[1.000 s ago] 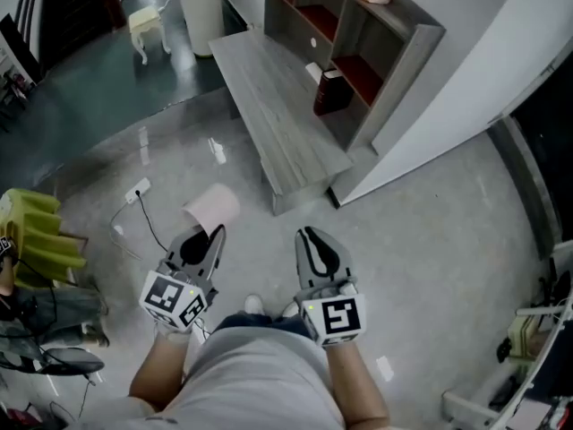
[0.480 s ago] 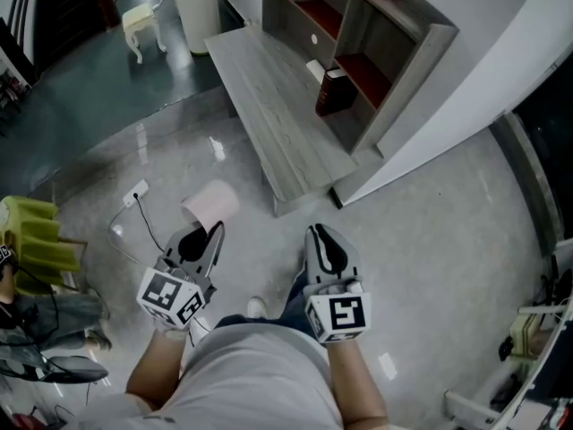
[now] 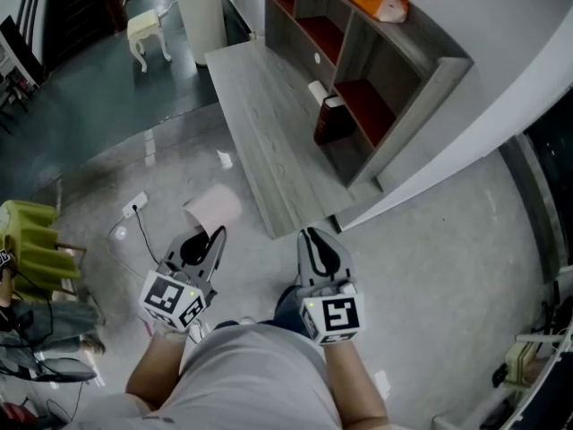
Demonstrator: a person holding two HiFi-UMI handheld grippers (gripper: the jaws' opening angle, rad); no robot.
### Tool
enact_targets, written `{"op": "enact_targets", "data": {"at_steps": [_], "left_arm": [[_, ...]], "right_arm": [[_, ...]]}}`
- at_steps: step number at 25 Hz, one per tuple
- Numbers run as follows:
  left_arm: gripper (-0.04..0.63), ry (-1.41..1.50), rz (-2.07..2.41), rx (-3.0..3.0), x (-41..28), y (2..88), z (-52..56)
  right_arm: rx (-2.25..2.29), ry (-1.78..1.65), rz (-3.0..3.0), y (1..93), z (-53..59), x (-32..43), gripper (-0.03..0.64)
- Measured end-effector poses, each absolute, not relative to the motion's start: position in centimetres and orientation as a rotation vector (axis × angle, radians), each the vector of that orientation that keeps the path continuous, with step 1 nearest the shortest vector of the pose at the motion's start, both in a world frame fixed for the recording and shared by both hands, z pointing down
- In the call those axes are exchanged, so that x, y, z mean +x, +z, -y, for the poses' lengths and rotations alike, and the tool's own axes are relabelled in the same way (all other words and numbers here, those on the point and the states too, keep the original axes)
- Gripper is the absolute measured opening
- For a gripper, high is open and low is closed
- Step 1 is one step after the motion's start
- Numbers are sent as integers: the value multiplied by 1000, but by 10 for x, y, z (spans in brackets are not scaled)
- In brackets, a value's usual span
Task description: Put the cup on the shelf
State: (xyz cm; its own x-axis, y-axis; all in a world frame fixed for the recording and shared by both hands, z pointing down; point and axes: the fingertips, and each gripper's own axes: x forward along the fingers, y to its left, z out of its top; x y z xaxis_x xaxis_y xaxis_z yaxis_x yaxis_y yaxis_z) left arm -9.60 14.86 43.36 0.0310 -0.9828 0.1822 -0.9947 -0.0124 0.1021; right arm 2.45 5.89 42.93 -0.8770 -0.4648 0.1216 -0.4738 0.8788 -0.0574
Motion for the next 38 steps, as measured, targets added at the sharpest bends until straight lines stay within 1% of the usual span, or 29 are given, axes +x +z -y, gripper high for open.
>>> {"op": "enact_targets", "data": {"at_steps": [9,21,29,35,38], "left_arm": [[37,95,2122,2045,-98,431,-46],[37,131,2148,2031,-74,417,71],[37,249,2086,2066,-72,415,134],[37,315,1983,2163,-72,416,188],[37,353,1892,2227,-71,419,215]], "right_arm": [[633,104,2966,428,39,15,44],[505,90,2991,410,132,27,45],[530,116,2984,409,160,38,44],[629,137,2949,412,178,43,45],[750,179,2926,413,190,44,46]]}}
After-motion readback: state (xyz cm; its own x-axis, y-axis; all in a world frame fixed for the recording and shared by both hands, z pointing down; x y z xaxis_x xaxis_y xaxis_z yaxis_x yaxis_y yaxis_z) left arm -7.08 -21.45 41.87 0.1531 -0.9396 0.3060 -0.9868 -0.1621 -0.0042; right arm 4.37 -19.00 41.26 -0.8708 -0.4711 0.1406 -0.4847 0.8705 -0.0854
